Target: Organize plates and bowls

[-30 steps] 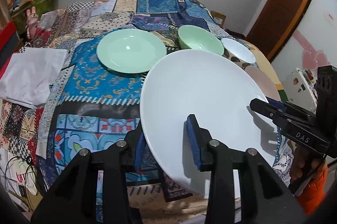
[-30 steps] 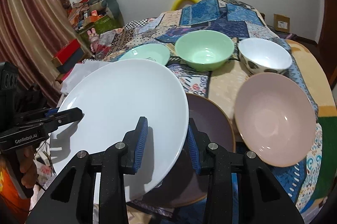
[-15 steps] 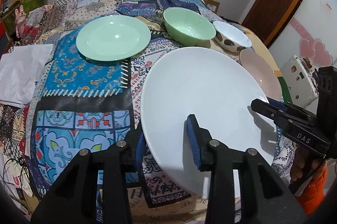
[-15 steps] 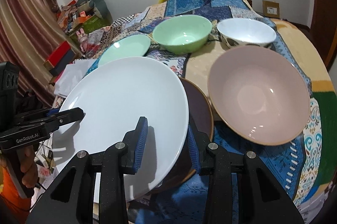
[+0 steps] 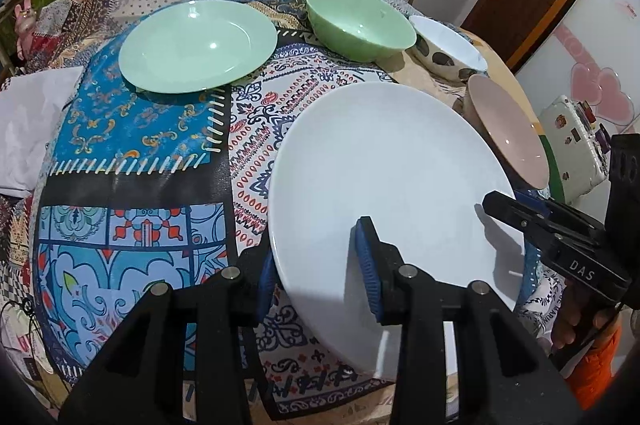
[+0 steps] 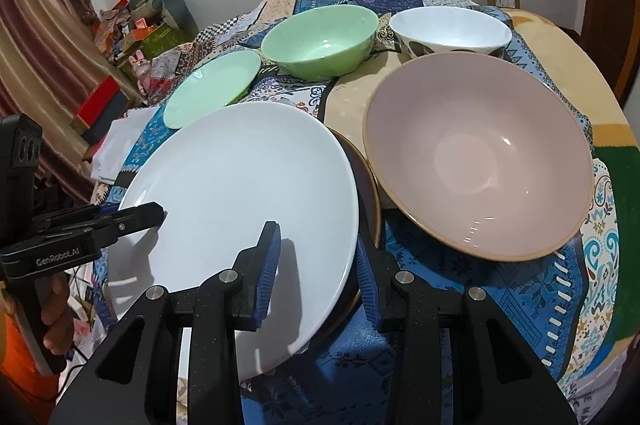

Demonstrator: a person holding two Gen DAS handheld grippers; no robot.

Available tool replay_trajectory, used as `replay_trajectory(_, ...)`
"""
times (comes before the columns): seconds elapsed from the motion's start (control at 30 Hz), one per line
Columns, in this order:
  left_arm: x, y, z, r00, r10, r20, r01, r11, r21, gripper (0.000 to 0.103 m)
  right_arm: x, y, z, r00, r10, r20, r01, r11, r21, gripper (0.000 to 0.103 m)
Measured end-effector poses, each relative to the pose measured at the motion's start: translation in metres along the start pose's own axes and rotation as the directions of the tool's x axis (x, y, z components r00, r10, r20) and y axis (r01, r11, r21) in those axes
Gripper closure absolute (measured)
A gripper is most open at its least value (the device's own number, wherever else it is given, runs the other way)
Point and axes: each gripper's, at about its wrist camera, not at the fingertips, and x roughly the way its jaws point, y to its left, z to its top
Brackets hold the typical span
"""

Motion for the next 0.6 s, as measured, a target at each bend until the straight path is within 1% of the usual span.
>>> replay_trajectory(0.23, 0.007, 0.003, 0.003, 1.0, 0.002, -0.014, -0.002, 1.0, -0.007, 0.065, 0.002, 0.0, -0.001, 1.0, 0.003, -0.005, -0.003, 1.0, 0.009, 0.069)
replay_trajectory(0.37, 0.016, 0.008, 0.004, 0.999, 0.006, -0.035, -0.007, 0.999, -0.032, 0.065, 0.005, 0.001, -0.001, 1.0, 0.002, -0.007, -0.002, 1.0, 0.007, 0.069)
replay_trajectory(0.6, 0.022, 0.007, 0.005, 0.999, 0.024, -0.031, -0.025, 1.0, -0.016, 0.065, 0.004, -0.001, 0.001, 1.0, 0.003, 0.005, -0.003, 1.0, 0.013, 0.069)
